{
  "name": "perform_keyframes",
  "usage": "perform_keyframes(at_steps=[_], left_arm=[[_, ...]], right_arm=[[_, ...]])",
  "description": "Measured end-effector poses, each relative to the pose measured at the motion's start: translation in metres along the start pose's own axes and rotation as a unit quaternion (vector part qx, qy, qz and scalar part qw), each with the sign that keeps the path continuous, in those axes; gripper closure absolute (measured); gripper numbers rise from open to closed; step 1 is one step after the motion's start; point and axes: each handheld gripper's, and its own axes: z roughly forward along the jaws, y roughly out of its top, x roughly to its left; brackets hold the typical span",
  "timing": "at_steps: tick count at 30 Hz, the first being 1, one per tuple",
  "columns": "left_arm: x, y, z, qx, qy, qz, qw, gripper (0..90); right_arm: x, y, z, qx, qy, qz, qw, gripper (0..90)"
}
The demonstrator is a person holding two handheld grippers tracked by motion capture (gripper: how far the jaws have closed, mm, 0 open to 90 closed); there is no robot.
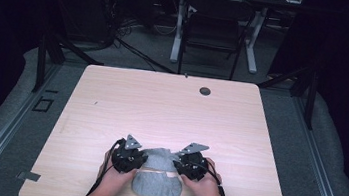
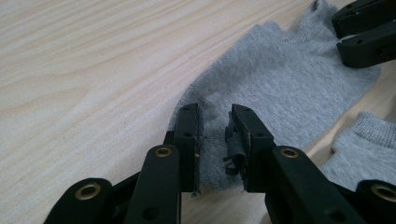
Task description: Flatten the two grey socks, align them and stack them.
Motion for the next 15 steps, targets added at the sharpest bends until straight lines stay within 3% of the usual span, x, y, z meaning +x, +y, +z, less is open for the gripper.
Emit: perform_keyframes(at_steps=[4,8,12,15], left_arm=[[-0.0013,-0.0011,-0.0018,0.004,-0.003,0.008,1.0000,72.8],[-0.0008,0.0014,-0.0038,0.005,-0.012,0.010,0.9999,69.7],[0.0007,0.0057,-0.0087,-0.015,-0.012,0.005,0.9998,66.5],[0.0035,0.0087,-0.0103,-0.019,-0.010,0.004,0.9998,63.7]], right_arm=[[0.0011,-0.0027,-0.0010,-0.007,-0.005,0.008,0.9999,68.3],[-0.0020,-0.0019,-0.0009,-0.006,0.013,0.005,0.9999,62.6],[-0.0032,-0.0001,-0.0044,0.000,0.017,0.006,0.9998,65.4],[-0.0040,0.0023,-0.0097,-0.012,0.015,0.007,0.9998,66.8]])
